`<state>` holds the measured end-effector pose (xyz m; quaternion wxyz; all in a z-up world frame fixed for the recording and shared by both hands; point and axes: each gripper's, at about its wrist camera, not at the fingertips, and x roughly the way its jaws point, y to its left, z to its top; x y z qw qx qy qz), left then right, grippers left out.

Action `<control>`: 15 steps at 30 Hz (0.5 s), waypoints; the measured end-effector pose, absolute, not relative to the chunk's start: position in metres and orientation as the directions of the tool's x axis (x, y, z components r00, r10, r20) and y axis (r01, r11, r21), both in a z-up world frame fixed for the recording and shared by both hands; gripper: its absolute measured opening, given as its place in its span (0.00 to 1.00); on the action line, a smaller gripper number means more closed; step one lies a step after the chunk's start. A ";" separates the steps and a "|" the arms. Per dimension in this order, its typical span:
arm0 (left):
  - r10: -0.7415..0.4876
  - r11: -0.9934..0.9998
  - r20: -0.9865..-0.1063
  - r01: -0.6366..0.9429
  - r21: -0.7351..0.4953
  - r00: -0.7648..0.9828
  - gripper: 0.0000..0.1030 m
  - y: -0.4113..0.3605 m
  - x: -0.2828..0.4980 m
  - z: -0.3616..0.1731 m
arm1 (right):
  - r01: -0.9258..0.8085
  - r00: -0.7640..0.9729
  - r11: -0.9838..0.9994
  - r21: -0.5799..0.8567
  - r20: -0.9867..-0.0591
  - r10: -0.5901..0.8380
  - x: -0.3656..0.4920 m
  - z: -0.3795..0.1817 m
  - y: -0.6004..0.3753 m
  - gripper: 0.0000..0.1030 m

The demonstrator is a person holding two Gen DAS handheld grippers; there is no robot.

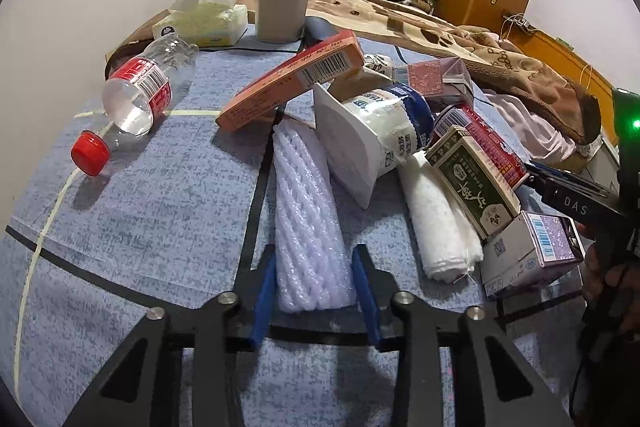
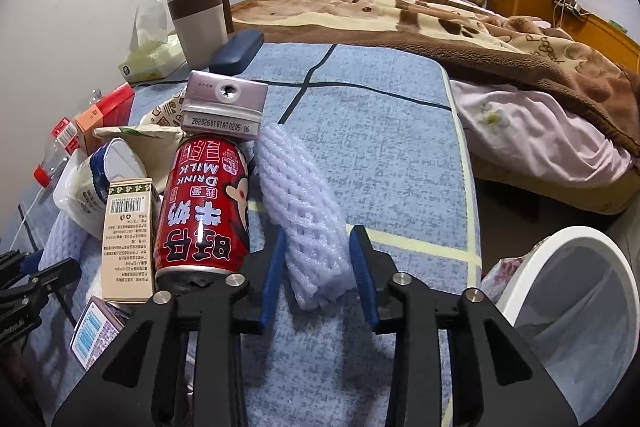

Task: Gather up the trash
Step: 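Grasp the white foam net with the left tool while the right tool grasps another foam net, then carry both foam nets over the white bin and open both tools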

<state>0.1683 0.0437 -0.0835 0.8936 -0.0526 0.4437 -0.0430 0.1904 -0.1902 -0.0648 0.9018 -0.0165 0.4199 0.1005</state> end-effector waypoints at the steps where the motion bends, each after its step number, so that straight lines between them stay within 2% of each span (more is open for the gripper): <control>1: -0.124 0.991 -0.788 0.031 -0.132 0.603 0.31 0.044 0.168 -0.083 | -0.194 0.629 0.980 0.055 -0.760 0.167 0.191 -0.065 -0.191 0.29; 6: -0.135 0.989 -0.783 0.033 -0.145 0.607 0.28 0.044 0.166 -0.082 | -0.182 0.657 0.982 0.040 -0.738 0.152 0.185 -0.059 -0.191 0.23; 15: -0.136 0.989 -0.749 0.042 -0.143 0.649 0.28 0.037 0.148 -0.062 | -0.168 0.715 0.985 0.031 -0.684 0.144 0.167 -0.040 -0.196 0.22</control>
